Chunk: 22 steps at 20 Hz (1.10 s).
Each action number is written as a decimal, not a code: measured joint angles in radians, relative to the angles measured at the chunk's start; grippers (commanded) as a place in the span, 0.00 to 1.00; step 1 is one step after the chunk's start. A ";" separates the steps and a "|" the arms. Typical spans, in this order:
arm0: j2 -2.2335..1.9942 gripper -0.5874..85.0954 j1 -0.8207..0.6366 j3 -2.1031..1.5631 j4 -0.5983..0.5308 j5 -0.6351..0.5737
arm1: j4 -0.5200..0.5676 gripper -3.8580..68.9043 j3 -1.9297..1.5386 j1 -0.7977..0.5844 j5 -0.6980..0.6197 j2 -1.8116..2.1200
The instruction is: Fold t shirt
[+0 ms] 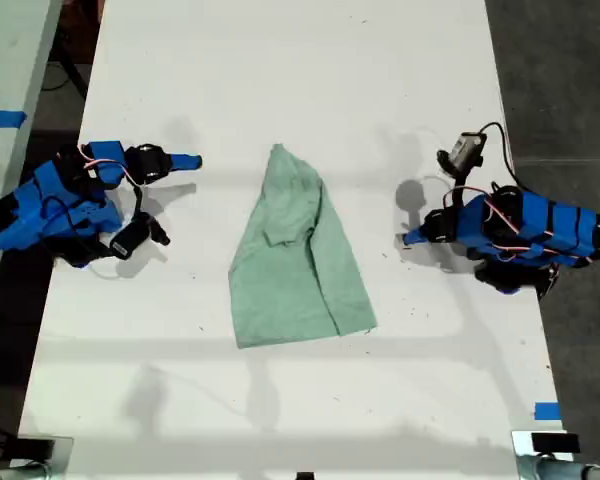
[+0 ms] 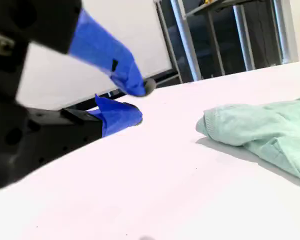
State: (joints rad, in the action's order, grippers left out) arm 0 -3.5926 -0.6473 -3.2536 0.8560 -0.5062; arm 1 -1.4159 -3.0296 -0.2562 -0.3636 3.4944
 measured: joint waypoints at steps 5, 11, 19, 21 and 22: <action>0.000 0.00 -0.003 0.000 0.002 -0.006 | 0.000 0.03 0.000 -0.003 0.003 0.000; 0.000 0.00 0.021 0.000 0.002 -0.028 | 0.000 0.12 0.000 -0.003 0.003 0.000; 0.000 0.13 0.021 0.000 0.002 -0.028 | 0.000 0.06 0.000 -0.012 0.003 0.000; 0.000 0.18 0.021 0.000 0.002 -0.028 | 0.000 0.06 0.000 -0.012 0.003 0.000; 0.000 0.18 0.021 0.000 0.002 -0.028 | 0.000 0.06 0.000 -0.011 0.003 0.000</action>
State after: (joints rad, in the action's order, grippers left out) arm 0 -3.5926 -0.6259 -3.2536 0.8575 -0.5338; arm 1 -1.4159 -3.0296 -0.2669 -0.3605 3.4944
